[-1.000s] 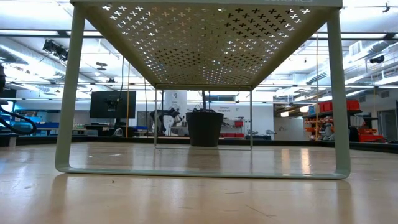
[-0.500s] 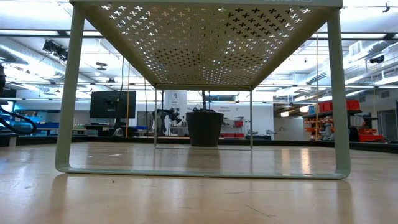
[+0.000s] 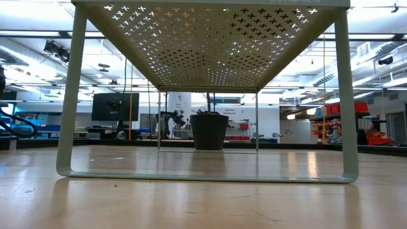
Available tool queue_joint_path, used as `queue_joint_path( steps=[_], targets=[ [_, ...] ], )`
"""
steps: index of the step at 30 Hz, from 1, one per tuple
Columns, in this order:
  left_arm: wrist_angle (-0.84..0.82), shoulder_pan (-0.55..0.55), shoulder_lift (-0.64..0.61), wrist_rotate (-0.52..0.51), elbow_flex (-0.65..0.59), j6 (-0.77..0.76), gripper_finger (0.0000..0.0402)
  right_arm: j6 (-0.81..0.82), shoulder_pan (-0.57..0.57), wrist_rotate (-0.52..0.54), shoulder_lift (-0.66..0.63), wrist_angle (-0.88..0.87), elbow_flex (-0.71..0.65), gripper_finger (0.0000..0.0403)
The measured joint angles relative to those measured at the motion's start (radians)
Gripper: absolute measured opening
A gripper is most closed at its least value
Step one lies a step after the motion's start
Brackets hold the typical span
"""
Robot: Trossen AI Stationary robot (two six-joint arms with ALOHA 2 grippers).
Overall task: Pick & Place candle stick holders
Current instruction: Align the brown scented candle with the other orange scented candle on the shelf
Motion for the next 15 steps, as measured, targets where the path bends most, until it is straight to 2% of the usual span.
queue_joint_path(
  steps=[1,3,5,7,12,15],
  targets=[
    [0.000,0.000,0.000,-0.007,0.000,0.000,0.0067,0.027,0.003,-0.061,0.000,-0.009,0.002,0.0327],
    [0.000,0.000,0.000,-0.012,0.000,0.001,0.0067,0.111,0.009,-0.253,-0.003,-0.076,0.005,0.0327],
    [0.000,0.000,0.000,-0.013,0.000,0.001,0.0067,0.233,0.009,-0.442,-0.011,-0.246,0.026,0.0327],
    [0.001,0.000,0.000,-0.012,0.000,0.000,0.0067,0.425,-0.009,-0.535,-0.017,-0.510,0.063,0.0327],
    [0.001,0.000,0.000,-0.012,0.000,0.000,0.0067,1.033,-0.079,-0.775,-0.012,-1.284,0.153,0.0327],
    [0.001,0.000,0.000,-0.012,0.000,0.001,0.0067,1.314,-0.108,-0.907,-0.022,-1.542,0.185,0.0327]
  ],
)
